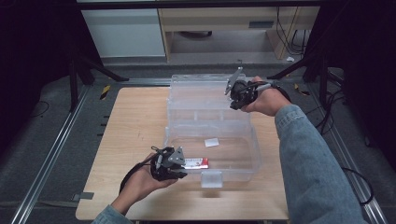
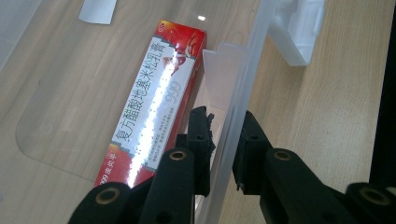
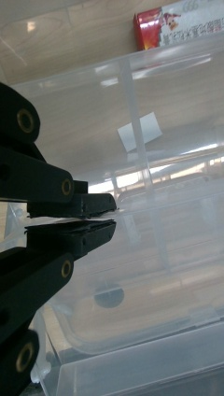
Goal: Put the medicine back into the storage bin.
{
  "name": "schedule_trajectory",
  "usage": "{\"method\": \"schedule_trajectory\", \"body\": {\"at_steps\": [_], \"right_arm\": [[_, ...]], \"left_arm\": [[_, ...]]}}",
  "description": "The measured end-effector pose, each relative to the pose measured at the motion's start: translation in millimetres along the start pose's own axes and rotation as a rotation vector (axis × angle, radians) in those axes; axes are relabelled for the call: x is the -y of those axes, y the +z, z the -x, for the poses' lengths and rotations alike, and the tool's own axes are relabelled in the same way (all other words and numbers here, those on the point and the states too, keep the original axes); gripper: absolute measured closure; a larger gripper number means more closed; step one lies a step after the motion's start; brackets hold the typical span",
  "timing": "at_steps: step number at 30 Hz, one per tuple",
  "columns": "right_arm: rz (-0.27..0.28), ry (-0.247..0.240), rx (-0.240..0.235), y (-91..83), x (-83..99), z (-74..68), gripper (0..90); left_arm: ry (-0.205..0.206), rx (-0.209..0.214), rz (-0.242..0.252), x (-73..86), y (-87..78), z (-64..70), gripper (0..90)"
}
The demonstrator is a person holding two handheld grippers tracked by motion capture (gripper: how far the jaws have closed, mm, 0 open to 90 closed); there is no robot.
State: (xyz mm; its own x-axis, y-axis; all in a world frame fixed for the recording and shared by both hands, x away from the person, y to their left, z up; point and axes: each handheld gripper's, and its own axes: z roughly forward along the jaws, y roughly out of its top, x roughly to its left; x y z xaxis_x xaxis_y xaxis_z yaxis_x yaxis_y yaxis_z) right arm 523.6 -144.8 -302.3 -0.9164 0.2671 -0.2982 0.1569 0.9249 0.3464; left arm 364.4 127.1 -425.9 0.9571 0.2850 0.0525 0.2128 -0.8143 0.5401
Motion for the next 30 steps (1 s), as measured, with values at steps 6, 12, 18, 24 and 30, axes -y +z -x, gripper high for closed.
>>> {"method": "schedule_trajectory", "body": {"at_steps": [6, 12, 18, 24, 30], "right_arm": [[0.010, 0.010, 0.011, -8.7, -0.8, -10.1, 86.4], [0.025, 0.007, 0.011, -20.1, 2.6, -21.6, 87.0], [0.044, 0.001, 0.033, -26.4, 4.9, -32.2, 87.2], [0.048, 0.008, 0.027, -33.1, 7.3, -40.7, 87.4], [0.064, 0.002, 0.033, -38.5, 9.8, -50.5, 87.7]], "left_arm": [[-0.005, 0.001, 0.012, 0.7, 0.6, 0.3, 77.9], [-0.009, -0.008, 0.011, 0.6, 0.2, 1.3, 77.2], [-0.001, -0.023, 0.008, 0.2, 0.3, 3.0, 76.5], [-0.005, -0.024, 0.006, -0.4, 0.5, 3.4, 75.8], [0.001, -0.036, 0.003, -1.0, 0.6, 5.0, 75.3]]}}
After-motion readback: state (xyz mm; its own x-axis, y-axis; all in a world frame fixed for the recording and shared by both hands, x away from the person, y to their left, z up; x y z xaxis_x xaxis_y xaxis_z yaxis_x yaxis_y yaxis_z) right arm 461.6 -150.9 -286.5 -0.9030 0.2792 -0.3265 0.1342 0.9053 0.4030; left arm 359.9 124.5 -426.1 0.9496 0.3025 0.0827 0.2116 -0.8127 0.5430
